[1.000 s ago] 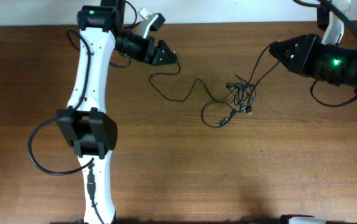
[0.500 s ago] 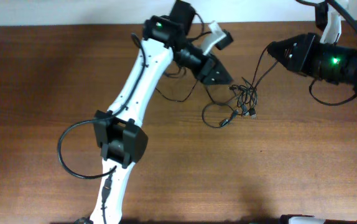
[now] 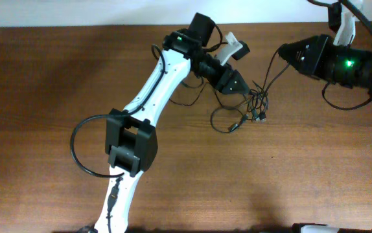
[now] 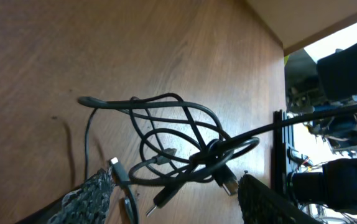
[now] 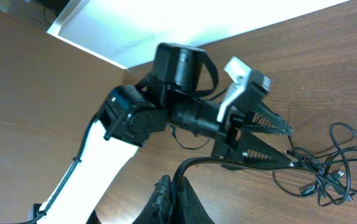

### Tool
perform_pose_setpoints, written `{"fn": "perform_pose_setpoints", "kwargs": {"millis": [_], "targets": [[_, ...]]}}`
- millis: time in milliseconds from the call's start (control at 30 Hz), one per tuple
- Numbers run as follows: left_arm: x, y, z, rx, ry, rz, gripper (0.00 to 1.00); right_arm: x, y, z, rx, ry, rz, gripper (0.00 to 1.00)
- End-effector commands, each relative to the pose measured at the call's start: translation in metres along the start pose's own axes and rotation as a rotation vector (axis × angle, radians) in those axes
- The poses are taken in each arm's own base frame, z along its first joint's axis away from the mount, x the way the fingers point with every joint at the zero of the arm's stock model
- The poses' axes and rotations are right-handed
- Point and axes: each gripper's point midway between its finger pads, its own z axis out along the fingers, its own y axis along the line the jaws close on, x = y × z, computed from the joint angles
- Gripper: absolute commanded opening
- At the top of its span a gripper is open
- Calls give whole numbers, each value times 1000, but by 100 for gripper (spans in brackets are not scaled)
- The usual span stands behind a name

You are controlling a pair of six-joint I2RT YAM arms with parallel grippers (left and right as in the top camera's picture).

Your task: Untangle cables

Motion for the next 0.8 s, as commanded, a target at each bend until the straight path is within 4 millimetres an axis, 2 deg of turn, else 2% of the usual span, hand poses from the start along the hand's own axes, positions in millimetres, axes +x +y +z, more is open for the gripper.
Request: {"fn": "perform_pose_setpoints", "kwargs": {"millis": [0, 433, 700, 733, 767], "targets": [[-3, -14, 6, 11, -4, 29, 66, 0, 10, -3, -30, 0, -13, 4], [-1, -39, 41, 72, 26, 82, 58, 4, 8, -3, -23, 15, 1, 4], [21, -41, 60, 97, 80, 43, 41, 4, 8, -3, -24, 15, 1, 4], [23, -39, 62, 99, 82, 40, 37, 4, 8, -3, -24, 15, 1, 4], [25, -38, 65, 99, 83, 41, 29, 4, 8, -3, -24, 15, 1, 4]]}}
